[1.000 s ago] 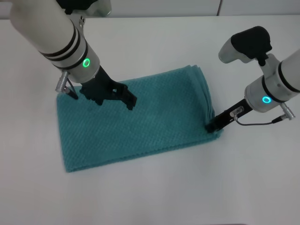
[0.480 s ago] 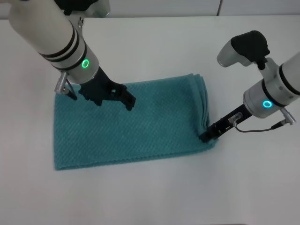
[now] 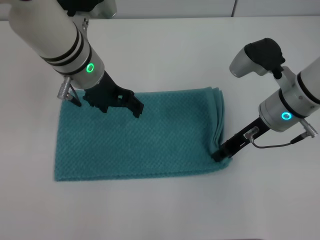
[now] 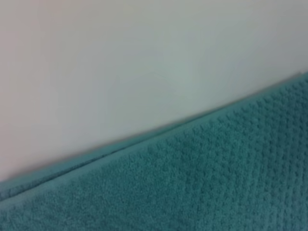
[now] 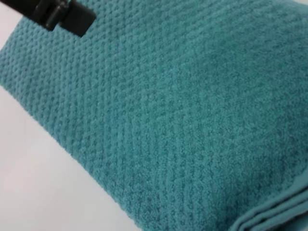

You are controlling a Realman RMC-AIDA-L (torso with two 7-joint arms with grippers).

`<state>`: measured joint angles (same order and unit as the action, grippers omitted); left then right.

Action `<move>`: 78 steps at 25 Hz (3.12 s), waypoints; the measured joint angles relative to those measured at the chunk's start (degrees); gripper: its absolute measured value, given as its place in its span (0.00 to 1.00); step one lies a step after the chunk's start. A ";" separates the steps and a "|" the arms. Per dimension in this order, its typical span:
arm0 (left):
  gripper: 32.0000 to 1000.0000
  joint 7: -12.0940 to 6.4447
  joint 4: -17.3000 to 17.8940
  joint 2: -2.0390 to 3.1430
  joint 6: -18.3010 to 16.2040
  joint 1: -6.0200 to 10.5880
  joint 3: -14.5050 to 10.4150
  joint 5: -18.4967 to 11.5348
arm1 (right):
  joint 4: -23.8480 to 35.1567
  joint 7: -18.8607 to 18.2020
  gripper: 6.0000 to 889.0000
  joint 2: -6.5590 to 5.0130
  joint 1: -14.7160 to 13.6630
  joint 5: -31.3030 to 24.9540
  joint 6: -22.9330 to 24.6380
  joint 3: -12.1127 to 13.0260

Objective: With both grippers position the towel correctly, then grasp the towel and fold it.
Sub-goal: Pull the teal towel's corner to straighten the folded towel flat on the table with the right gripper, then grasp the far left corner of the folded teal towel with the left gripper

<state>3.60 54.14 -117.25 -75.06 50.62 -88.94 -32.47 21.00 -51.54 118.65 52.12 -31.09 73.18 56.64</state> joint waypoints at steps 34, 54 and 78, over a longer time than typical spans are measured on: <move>0.89 0.00 0.00 0.11 -0.24 -0.26 0.84 0.08 | 1.36 0.13 0.41 -0.36 -0.01 -0.11 3.02 -0.57; 0.89 -0.18 0.09 0.72 -1.15 -1.42 1.80 0.81 | 7.18 3.94 0.97 -0.44 -1.62 0.39 7.32 -0.27; 0.89 -1.37 4.23 0.48 -5.98 -5.22 10.59 9.82 | 16.94 13.30 0.97 -2.69 -1.46 1.47 13.10 0.10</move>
<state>2.23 58.37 -116.77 -81.04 45.40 -78.35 -22.65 37.94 -38.24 115.97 50.65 -29.63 86.27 56.74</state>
